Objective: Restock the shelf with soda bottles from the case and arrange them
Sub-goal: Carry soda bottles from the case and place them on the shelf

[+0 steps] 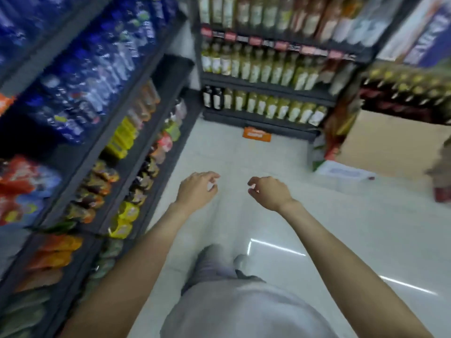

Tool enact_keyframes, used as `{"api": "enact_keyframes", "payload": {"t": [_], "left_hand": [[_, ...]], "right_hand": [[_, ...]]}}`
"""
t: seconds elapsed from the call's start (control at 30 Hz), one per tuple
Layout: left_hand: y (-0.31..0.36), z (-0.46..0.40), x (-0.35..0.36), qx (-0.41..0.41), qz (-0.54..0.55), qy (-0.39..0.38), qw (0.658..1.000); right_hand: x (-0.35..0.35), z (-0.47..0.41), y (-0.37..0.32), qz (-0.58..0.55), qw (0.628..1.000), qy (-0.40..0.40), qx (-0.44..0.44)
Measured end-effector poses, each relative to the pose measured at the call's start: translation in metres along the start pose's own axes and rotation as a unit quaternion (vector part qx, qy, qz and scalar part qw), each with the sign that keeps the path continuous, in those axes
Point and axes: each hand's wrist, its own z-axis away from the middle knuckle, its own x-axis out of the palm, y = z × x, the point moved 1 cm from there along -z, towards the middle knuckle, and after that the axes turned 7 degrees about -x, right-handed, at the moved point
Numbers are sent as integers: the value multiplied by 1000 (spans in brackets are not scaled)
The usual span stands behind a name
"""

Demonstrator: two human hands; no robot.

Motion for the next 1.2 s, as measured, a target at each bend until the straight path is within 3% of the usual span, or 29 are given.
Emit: {"api": "enact_keyframes", "payload": {"t": [0.07,0.1,0.2,0.3,0.4,0.5,0.63,0.8,0.97,1.2], "left_hand": [[43,-44,29,-34,-20,-140,989],[65,-63,42,-51,1,-171,984],[128,-121,76,-91,159,-167,969],[191,-175,108,-108,249,-155,950],[258,-228,137,-93,274,-171,942],[321,-280,161,-63,229,-212,948],[393,-340,183,4,98,-243,965],[470,-402,210,130,-83,-172,973],[537,-475,249,107,-68,-187,974],[594,-562,317,-42,71,-217,973]], "right_hand": [[-11,6,62,-20,998,20,53],[-17,9,90,-32,996,41,77],[-36,15,169,-78,978,107,163],[-55,15,247,-133,949,156,238],[-81,8,323,-173,928,169,284],[-112,-2,393,-199,914,164,312],[-154,-16,478,-233,900,168,329],[-196,-42,576,-229,904,165,321],[-237,-88,676,-158,933,129,297],[-254,-175,780,-190,934,182,241]]}}
